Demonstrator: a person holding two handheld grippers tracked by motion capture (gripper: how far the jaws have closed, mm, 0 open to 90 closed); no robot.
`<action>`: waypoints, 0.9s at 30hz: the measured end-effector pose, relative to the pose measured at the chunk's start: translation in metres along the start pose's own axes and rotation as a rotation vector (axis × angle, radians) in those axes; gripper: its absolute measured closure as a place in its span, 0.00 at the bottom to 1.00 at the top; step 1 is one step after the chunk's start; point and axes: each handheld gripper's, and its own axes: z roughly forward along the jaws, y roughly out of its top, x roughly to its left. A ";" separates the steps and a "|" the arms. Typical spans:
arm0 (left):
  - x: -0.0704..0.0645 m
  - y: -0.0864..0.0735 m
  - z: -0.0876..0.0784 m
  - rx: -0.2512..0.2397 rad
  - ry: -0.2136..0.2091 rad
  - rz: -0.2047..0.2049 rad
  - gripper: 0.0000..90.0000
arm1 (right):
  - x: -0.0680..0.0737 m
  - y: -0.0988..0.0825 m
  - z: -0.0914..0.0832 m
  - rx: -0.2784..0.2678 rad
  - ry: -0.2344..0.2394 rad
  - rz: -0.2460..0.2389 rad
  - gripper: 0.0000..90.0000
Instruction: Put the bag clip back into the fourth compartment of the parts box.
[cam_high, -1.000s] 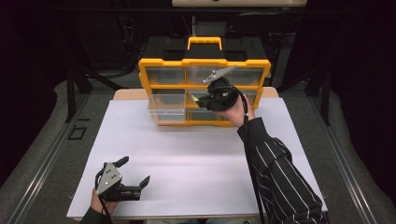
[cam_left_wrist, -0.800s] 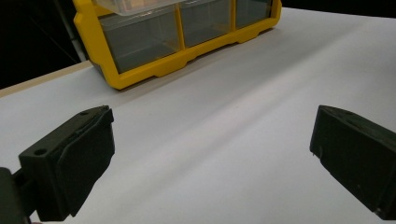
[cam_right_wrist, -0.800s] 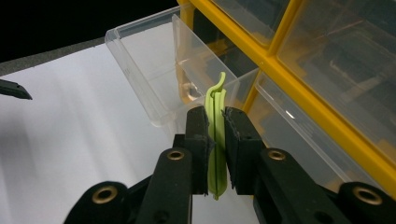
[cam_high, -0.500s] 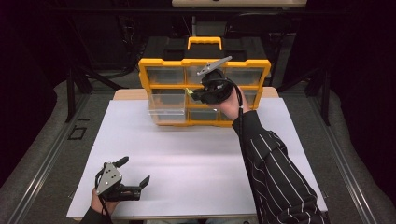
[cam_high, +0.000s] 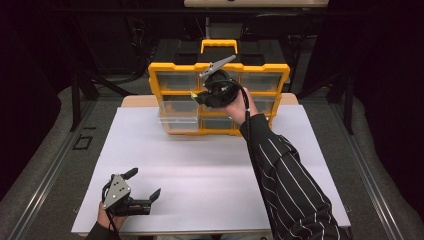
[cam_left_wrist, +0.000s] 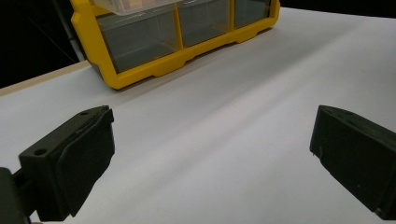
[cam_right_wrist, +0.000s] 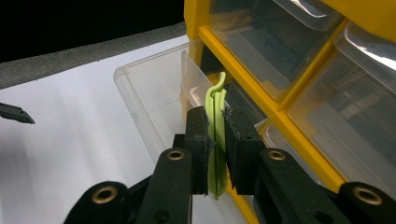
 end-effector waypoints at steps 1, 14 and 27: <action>0.000 0.000 0.000 -0.001 0.000 -0.001 0.00 | 0.000 0.001 0.001 0.005 0.001 -0.001 0.89; 0.000 0.000 0.000 0.001 0.003 0.001 0.00 | 0.003 0.006 0.013 0.018 0.014 -0.008 0.90; 0.000 0.000 -0.001 -0.001 0.001 0.002 0.00 | 0.010 0.007 0.028 0.033 0.029 -0.017 0.89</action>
